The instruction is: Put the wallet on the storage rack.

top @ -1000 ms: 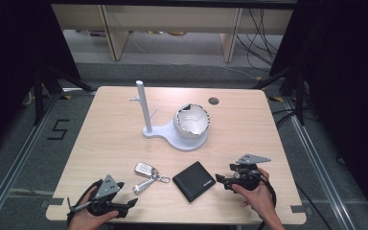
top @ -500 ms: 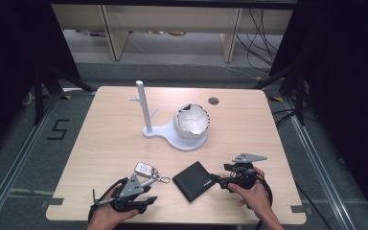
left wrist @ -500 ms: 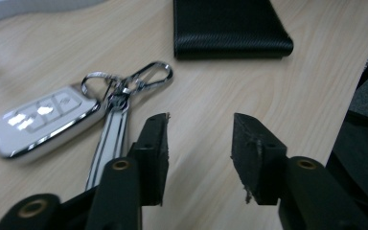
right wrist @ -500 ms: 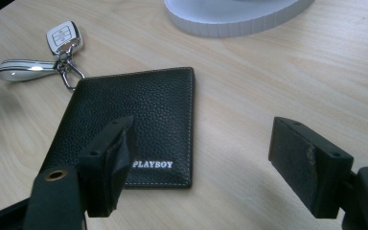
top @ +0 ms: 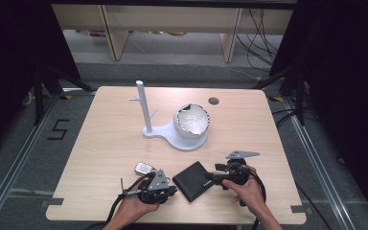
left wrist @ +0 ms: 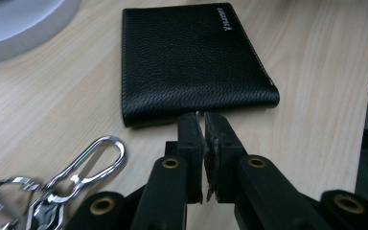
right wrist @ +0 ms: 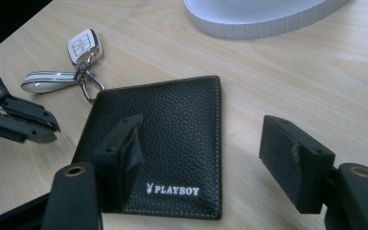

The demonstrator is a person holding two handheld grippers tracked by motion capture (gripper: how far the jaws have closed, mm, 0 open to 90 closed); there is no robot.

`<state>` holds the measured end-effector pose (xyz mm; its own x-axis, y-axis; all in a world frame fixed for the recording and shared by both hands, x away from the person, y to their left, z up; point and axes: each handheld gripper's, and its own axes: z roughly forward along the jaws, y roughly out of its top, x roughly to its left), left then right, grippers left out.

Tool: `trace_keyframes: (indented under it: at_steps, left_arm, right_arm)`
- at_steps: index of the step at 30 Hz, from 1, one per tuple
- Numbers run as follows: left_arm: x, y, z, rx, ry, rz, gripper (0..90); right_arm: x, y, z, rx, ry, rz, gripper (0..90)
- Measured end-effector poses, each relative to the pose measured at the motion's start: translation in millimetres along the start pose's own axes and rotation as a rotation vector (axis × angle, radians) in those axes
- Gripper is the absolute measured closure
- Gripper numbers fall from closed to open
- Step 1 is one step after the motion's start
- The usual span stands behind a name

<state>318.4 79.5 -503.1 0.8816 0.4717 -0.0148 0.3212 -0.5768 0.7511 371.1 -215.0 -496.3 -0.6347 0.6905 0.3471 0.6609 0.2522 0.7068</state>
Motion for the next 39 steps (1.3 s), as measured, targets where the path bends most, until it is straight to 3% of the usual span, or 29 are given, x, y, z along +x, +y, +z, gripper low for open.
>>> trace_keyframes:
  at_steps: [9,13,22,24,27,28,29,30,31,34,35,39]
  left_arm:
    - [-2.7,7.7,13.5,0.026,-0.017,0.049,86.5]
    - [-3.4,6.9,16.9,0.045,-0.013,0.054,86.2]
    - [-3.8,7.4,18.9,0.057,-0.019,0.044,86.6]
    - [-4.4,7.1,19.6,0.061,-0.014,0.038,86.7]
    - [-4.7,6.9,19.6,0.071,-0.006,0.048,86.7]
    - [-4.7,6.9,19.6,0.071,-0.006,0.048,86.8]
    - [-5.0,6.7,19.5,0.069,-0.011,0.047,86.7]
    - [-5.2,6.8,19.4,0.070,-0.010,0.043,86.7]
    - [-4.9,6.6,19.5,0.068,-0.007,0.042,86.7]
    - [-4.7,6.6,18.9,0.073,-0.011,0.049,86.5]
    - [-5.1,6.7,19.1,0.071,-0.011,0.049,86.4]
    - [-5.8,6.8,19.2,0.070,-0.011,0.046,85.4]
  right_arm:
    - [-0.5,4.2,17.1,0.038,0.035,0.017,38.9]
    - [-2.3,6.3,26.9,0.069,0.036,0.036,40.1]
    - [-1.0,6.9,32.3,0.069,0.066,0.081,40.9]
    - [-2.6,6.5,31.2,0.069,0.072,0.116,41.9]
    - [-6.9,4.2,30.0,0.075,0.135,0.205,48.0]
    - [-6.9,4.2,30.0,0.075,0.135,0.205,48.0]
    - [-8.9,1.6,31.7,0.060,0.170,0.234,55.0]
    - [-8.9,1.6,31.7,0.060,0.170,0.234,55.0]
    - [-6.6,2.3,29.4,0.051,0.204,0.222,58.2]
    - [-3.8,4.3,28.3,0.034,0.201,0.221,62.1]
    - [-2.0,5.9,24.2,0.026,0.224,0.215,66.2]
    - [2.0,7.5,20.5,-0.006,0.244,0.215,73.0]
